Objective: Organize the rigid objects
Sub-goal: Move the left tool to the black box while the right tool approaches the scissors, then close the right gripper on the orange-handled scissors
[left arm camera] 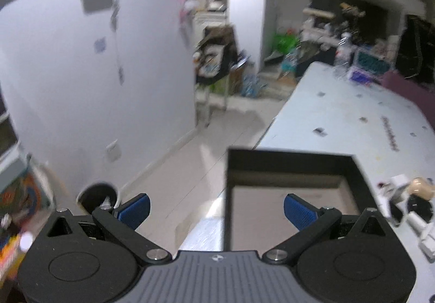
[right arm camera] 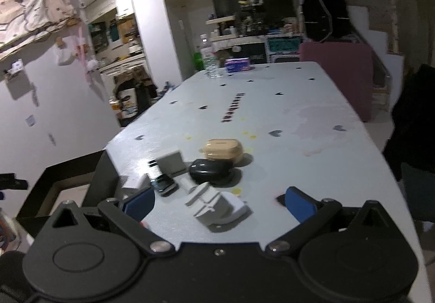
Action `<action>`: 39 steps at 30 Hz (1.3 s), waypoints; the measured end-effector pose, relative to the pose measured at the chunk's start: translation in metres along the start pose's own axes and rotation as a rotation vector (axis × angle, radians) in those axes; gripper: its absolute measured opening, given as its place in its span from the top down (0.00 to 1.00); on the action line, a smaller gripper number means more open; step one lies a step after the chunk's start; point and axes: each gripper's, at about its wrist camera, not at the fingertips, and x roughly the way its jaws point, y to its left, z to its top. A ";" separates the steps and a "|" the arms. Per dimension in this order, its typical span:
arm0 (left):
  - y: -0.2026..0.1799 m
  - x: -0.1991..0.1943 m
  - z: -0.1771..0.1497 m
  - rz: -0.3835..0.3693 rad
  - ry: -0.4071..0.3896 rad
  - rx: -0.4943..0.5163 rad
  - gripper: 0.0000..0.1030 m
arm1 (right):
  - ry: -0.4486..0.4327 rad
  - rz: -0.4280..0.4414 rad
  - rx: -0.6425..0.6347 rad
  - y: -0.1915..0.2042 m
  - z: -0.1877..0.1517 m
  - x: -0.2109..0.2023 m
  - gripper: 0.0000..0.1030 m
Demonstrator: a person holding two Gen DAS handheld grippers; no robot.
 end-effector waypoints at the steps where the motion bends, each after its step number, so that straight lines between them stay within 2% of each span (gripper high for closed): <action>1: 0.002 0.005 -0.003 0.008 0.005 -0.005 0.00 | 0.001 0.015 0.001 0.001 0.000 0.000 0.00; 4: 0.008 0.015 -0.010 -0.003 0.028 -0.007 0.00 | 0.016 0.029 0.003 0.003 0.000 0.004 0.01; 6: 0.010 0.021 -0.013 -0.053 0.047 -0.013 0.10 | 0.022 0.035 -0.001 0.005 0.000 0.006 0.03; 8: 0.010 0.026 -0.018 -0.069 0.081 -0.019 0.35 | 0.031 0.052 -0.011 0.009 0.002 0.010 0.08; 9: 0.010 0.030 -0.020 -0.077 0.095 -0.023 0.41 | 0.035 0.060 -0.018 0.011 0.002 0.011 0.10; 10: 0.010 0.034 -0.024 -0.084 0.107 -0.023 0.51 | 0.041 0.064 -0.030 0.014 0.003 0.014 0.11; 11: 0.009 0.036 -0.027 -0.083 0.111 -0.016 0.55 | 0.045 0.066 -0.043 0.018 0.003 0.016 0.11; 15: 0.006 0.041 -0.038 -0.107 0.132 -0.003 0.90 | 0.081 0.112 -0.140 0.038 0.007 0.028 0.16; 20: 0.008 0.039 -0.040 -0.100 0.118 -0.002 0.94 | 0.138 0.180 -0.282 0.070 0.011 0.050 0.22; 24: -0.002 0.038 -0.042 -0.060 0.106 0.060 0.97 | 0.233 0.256 -0.346 0.087 0.013 0.076 0.33; 27: -0.004 0.037 -0.044 -0.046 0.099 0.079 0.97 | 0.311 0.271 -0.374 0.093 0.007 0.095 0.40; 32: -0.005 0.037 -0.045 -0.047 0.084 0.083 0.98 | 0.372 0.289 -0.445 0.106 -0.011 0.109 0.39; 39: 0.001 0.036 -0.046 -0.080 0.075 0.057 0.97 | 0.426 0.244 -0.470 0.114 -0.022 0.128 0.38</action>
